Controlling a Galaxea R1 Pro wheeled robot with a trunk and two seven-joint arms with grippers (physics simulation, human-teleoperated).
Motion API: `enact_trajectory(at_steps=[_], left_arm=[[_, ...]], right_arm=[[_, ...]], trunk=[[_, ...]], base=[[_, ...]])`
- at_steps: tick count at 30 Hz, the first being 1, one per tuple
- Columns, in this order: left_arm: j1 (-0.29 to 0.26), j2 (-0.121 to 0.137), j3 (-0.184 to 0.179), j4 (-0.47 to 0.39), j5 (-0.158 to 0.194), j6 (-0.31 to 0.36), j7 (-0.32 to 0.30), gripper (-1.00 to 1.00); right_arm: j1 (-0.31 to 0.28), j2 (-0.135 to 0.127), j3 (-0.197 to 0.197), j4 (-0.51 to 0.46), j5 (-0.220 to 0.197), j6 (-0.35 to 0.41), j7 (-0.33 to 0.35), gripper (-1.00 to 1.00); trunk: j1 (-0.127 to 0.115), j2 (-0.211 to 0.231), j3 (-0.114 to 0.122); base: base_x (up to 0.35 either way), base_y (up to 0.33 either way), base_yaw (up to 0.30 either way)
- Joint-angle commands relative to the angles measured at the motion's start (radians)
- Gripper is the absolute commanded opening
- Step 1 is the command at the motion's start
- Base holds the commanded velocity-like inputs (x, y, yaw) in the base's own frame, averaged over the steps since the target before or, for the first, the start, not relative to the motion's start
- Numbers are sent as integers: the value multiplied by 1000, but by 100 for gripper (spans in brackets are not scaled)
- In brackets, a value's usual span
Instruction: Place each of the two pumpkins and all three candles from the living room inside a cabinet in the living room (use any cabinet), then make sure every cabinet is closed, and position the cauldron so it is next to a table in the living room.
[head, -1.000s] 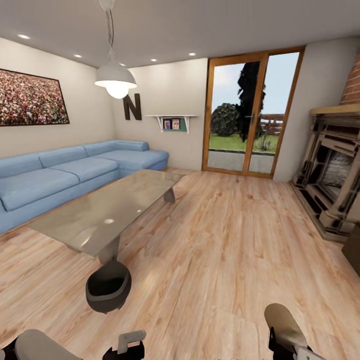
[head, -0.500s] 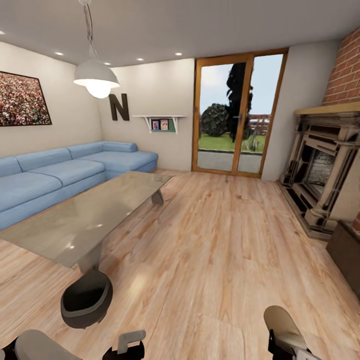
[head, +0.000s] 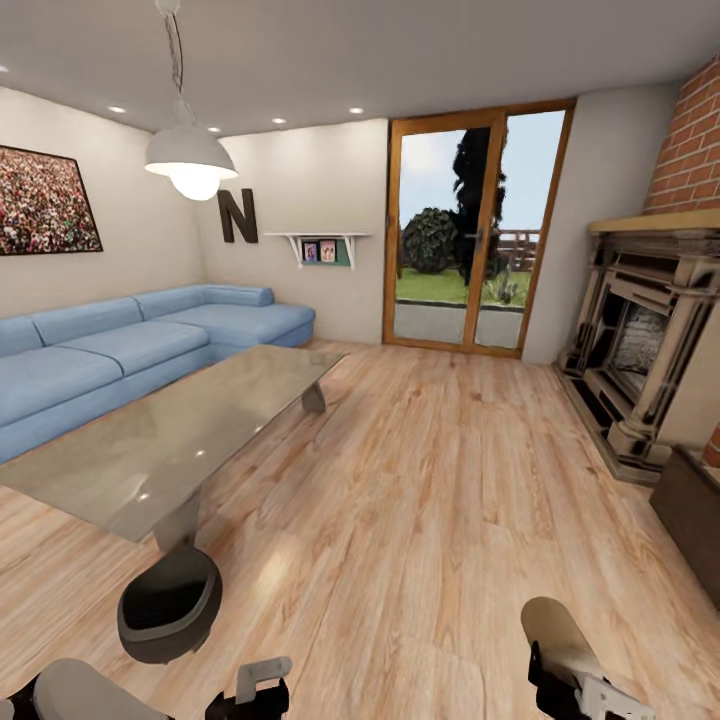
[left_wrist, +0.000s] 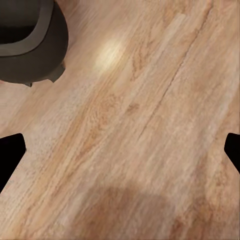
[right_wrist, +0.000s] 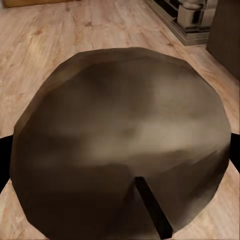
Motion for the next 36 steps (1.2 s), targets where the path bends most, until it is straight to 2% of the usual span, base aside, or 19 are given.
enact_trajectory(at_steps=[1, 2, 3, 4, 5, 8, 12, 16, 21, 23, 24, 30, 32, 36], left_arm=[[-1, -17, -3, 41, 44, 16, -8, 100], [-1, -30, -3, 86, 127, 73, -83, 100], [-1, -34, -3, 105, 157, 100, -118, 100], [-1, -40, -3, 149, 202, 159, -190, 100], [0, -45, -3, 200, 230, 226, -261, 100], [29, -52, -1, 370, 241, 422, -435, 100], [46, -57, 3, 463, 241, 508, -518, 100], [50, -57, 6, 482, 241, 523, -533, 100], [51, -59, 8, 484, 241, 522, -538, 100], [54, -66, 8, 481, 241, 502, -538, 100], [57, -71, 8, 480, 241, 470, -535, 100], [72, -79, 8, 475, 241, 356, -533, 100], [78, -80, 8, 439, 241, 313, -533, 100], [80, -81, 8, 432, 241, 307, -533, 100]], right_arm=[[-31, 1, 0, -2, -14, 23, 4, -100], [-92, -1, 0, -14, -14, 92, 3, -100], [-112, -2, -1, -20, -14, 122, 4, -100], [-147, -5, -2, -36, -13, 187, 4, -100], [-173, -7, -2, -50, -13, 254, 5, -100], [-224, -13, -3, -71, -14, 431, 9, -100], [-241, -13, -3, -79, -13, 506, 13, -100], [-241, -8, -4, -105, -13, 521, 13, -100], [-235, 1, -6, -184, -26, 542, 11, -100], [-229, 12, -5, -210, -55, 561, 10, -100], [-228, 15, -5, -217, -66, 567, 10, -100], [-227, 15, -5, -218, -72, 569, 12, -100], [-227, 12, -6, -218, -73, 565, 13, -100], [-227, 10, -6, -218, -74, 568, 15, -100]], trunk=[[-4, 7, 2], [-8, 14, 5], [-12, 21, 9], [-15, 28, 12], [-19, 35, 15], [-31, 56, 24], [-46, 84, 37], [-61, 112, 49], [-81, 147, 65], [-88, 161, 71], [-92, 168, 74], [-115, 210, 88], [-123, 224, 93], [-138, 252, 103]], base=[[0, 0, 0], [0, 0, 0], [0, 0, 0], [0, 0, 0], [0, 0, 0], [0, 0, 0], [0, 0, 0], [0, 0, 0], [0, 0, 0], [0, 0, -3], [0, 0, -119], [0, 0, -210], [0, 0, -244], [0, 0, -246]])
